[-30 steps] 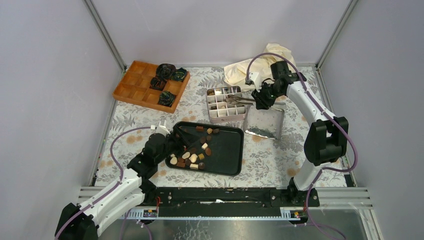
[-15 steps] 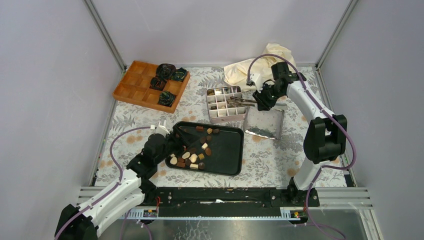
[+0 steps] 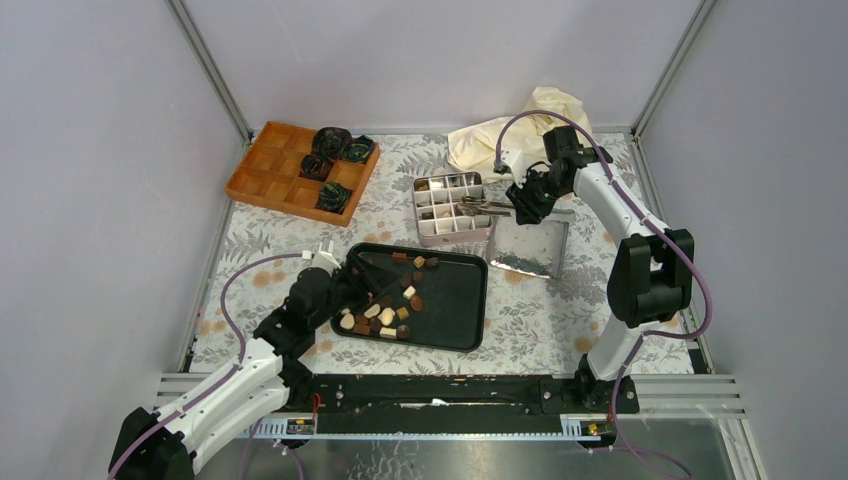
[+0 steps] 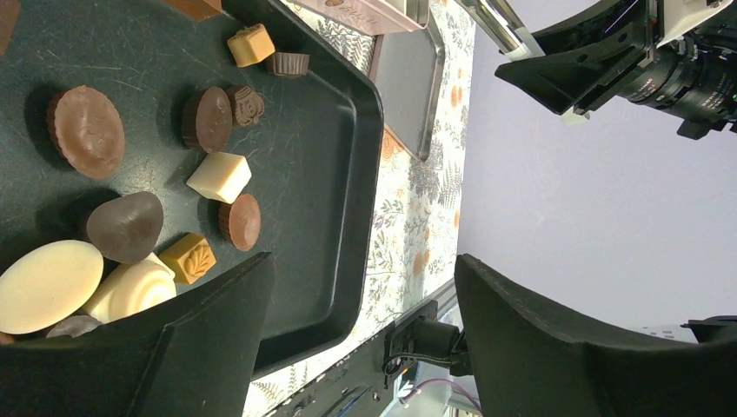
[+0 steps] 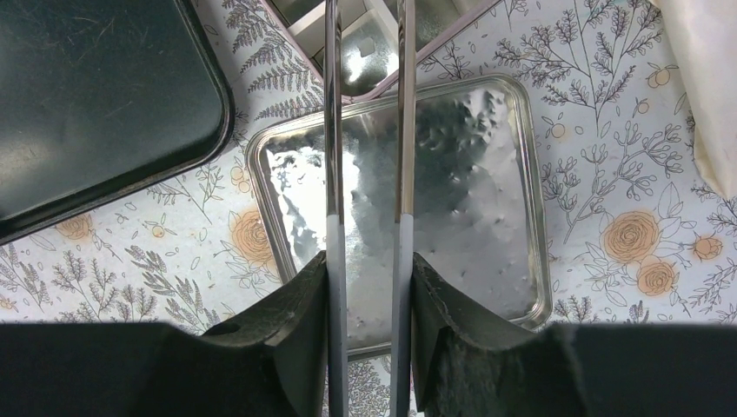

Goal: Pack the chocolate
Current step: Place the fake chocolate in the packing box, then pick up the fake chocolate from the plate.

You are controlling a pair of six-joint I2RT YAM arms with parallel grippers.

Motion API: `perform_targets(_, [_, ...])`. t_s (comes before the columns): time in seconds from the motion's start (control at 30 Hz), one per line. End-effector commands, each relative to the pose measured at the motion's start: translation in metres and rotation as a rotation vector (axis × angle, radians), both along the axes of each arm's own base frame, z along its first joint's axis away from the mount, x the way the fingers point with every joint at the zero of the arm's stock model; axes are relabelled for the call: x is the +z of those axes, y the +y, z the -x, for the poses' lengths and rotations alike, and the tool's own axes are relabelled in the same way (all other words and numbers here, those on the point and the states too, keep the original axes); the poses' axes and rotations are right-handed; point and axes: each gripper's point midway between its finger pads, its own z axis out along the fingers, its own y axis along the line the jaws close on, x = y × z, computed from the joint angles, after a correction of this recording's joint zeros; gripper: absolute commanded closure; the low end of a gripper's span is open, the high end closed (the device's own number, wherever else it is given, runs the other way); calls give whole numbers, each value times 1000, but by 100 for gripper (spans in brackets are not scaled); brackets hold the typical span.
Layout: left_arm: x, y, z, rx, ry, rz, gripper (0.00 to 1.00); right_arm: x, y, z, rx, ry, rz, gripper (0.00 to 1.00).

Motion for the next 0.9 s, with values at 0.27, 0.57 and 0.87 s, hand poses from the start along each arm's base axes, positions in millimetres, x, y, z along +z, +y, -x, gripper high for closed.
perform_targets(0.27, [20, -4, -4, 4, -47, 29, 18, 24, 0, -1, -5, -52, -24, 56])
perform_targets(0.57, [26, -5, -6, -8, -78, 10, 18, 58, 23, 36, 101, -76, -181, 56])
perform_targets(0.87, [40, -4, -18, -21, -142, -103, 17, 65, 54, 114, 253, -23, -369, 57])
